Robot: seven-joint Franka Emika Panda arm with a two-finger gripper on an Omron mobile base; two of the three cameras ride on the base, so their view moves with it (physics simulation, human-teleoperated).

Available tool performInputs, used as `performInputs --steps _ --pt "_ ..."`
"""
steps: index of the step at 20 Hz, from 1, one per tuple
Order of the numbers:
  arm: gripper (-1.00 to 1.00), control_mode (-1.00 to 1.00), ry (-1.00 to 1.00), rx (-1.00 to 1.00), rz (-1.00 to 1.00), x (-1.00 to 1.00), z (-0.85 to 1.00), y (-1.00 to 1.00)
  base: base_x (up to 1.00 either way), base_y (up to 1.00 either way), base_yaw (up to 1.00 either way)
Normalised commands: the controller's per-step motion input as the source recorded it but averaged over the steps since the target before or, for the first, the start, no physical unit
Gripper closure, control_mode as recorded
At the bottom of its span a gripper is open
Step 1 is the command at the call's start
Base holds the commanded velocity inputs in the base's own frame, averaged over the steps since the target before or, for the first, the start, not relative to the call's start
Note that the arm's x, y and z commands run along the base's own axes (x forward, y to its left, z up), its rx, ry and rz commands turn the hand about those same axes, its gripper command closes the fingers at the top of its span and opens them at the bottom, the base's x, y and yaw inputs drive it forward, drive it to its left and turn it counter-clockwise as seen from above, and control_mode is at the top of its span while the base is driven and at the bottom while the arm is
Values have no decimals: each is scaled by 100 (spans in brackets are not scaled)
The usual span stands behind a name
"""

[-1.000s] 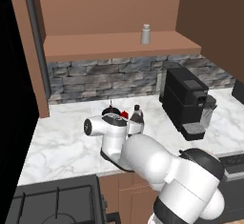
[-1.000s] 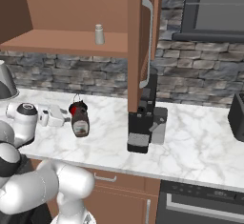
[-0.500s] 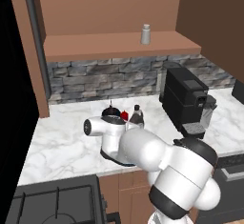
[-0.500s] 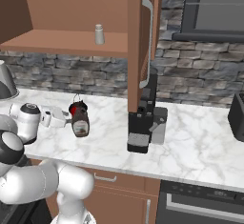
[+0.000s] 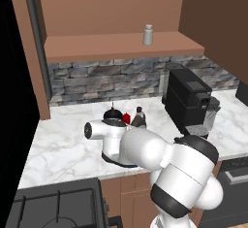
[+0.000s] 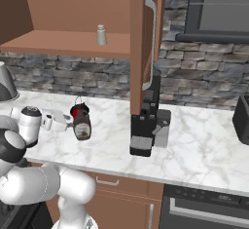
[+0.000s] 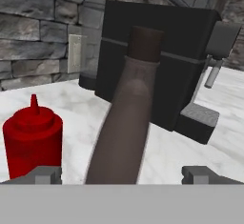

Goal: There are various items on the counter. Only move the condiments/shakers into the cabinet.

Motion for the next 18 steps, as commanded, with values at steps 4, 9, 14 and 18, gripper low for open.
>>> performInputs --steps 4,9,14,18 --pt "-100 -100 0 0 0 1 -6 0 0 0 0" --pt "-100 -100 0 0 0 8 0 -3 0 0 0" --pt "-100 -100 3 0 0 9 0 -17 0 0 0" --pt "-100 -100 1 0 0 5 0 -15 0 0 0"
